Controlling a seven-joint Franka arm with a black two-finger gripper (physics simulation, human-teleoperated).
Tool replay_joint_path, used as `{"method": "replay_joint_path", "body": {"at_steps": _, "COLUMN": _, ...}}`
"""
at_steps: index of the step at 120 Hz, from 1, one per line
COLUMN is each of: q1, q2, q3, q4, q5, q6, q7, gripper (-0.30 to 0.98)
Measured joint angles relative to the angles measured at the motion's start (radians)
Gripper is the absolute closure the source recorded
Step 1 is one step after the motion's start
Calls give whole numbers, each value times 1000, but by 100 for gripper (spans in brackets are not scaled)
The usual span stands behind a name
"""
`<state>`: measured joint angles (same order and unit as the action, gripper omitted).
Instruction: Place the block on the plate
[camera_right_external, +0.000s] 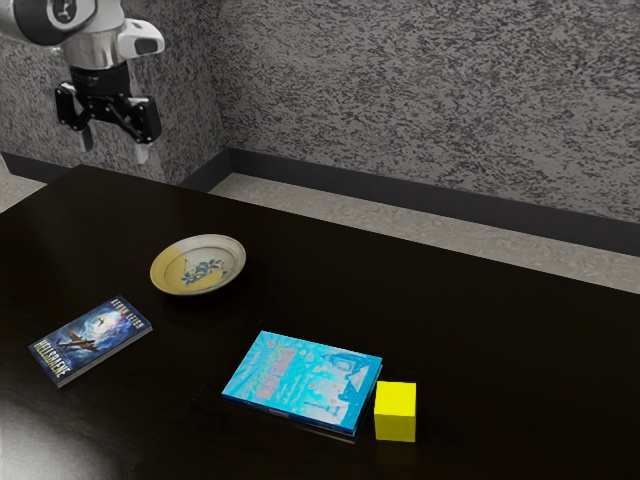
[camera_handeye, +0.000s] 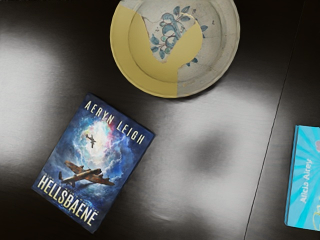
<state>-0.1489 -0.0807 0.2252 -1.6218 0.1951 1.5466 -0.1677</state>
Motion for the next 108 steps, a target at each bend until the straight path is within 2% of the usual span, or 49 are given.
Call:
{"method": "replay_joint_path", "body": {"at_steps": 27, "q1": -6, "q2": 35, "q3": -2, "q4": -28, "q5": 2, "q6": 29, "q7": -48, "gripper": 0}}
{"method": "replay_joint_path", "body": {"at_steps": 48, "q1": -2, "q2": 155, "q3": -11, "q4": -84, "q5": -77, "q6": 114, "q7": -77, "gripper": 0}}
{"method": "replay_joint_path", "body": {"at_steps": 65, "q1": -136, "q2": 248, "q3": -47, "q4": -89, "q5": -152, "q6": 210, "q7": -125, "gripper": 0}}
{"method": "replay_joint_path", "body": {"at_steps": 83, "q1": -162, "q2": 343, "q3": -131, "q4": -89, "q5": -193, "q6": 329, "q7": -193, "gripper": 0}}
{"method": "replay_joint_path", "body": {"at_steps": 108, "q1": -292, "q2": 451, "q3": -143, "q4": -100, "q5": -243, "q6": 485, "q7": -309, "gripper": 0}}
